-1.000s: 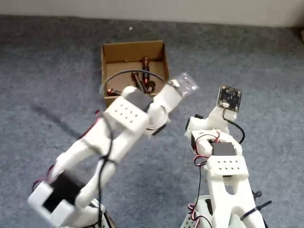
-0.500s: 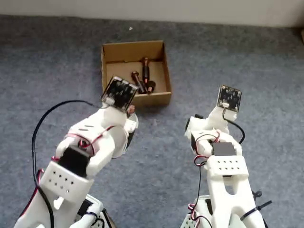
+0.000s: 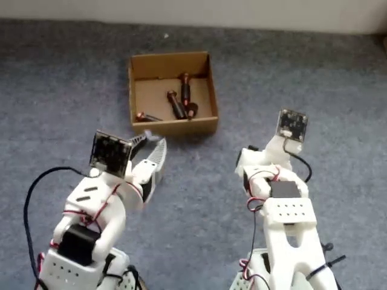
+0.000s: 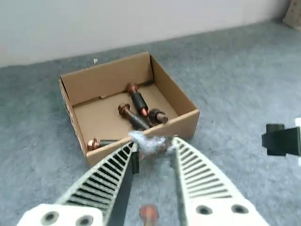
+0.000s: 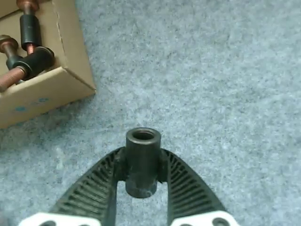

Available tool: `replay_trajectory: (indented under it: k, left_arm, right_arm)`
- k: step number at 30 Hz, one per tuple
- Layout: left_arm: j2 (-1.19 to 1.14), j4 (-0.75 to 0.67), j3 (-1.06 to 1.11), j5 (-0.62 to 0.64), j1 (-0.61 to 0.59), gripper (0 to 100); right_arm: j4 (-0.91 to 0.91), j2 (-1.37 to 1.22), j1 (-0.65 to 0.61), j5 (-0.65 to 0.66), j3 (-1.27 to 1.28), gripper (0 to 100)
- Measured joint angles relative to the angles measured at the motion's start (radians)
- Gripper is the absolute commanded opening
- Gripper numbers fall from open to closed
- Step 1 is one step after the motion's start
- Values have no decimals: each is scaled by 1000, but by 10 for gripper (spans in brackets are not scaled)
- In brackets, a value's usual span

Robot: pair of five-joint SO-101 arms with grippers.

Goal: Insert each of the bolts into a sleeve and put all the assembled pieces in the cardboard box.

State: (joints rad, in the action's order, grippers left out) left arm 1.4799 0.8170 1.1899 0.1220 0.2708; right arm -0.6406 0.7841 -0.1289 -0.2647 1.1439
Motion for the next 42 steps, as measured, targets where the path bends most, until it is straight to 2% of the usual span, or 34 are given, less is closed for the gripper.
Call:
replay_trajectory:
  k: [8, 11, 15, 20, 25, 30, 39, 42]
  left_arm:
    - [61, 34, 0, 2, -66, 184]
    - [26, 74, 0, -54, -87, 171]
    - [-157, 140, -8, -132, -97, 171]
    - [-457, 235, -153, -187, -117, 171]
    - [-769, 339, -322, -198, -114, 168]
    - [-1033, 354, -413, -198, -114, 168]
    - [-1165, 354, -436, -198, -114, 168]
    - [-1201, 354, -422, -195, -78, 168]
  right_arm:
    - [0, 0, 0, 0, 0, 7]
    - [2, 0, 0, 0, 0, 8]
    - [3, 0, 0, 0, 0, 8]
    - [3, 0, 0, 0, 0, 8]
    - [3, 0, 0, 0, 0, 8]
    - [3, 0, 0, 0, 0, 8]
    - [3, 0, -9, 0, 0, 9]
    - [3, 0, -11, 0, 0, 9]
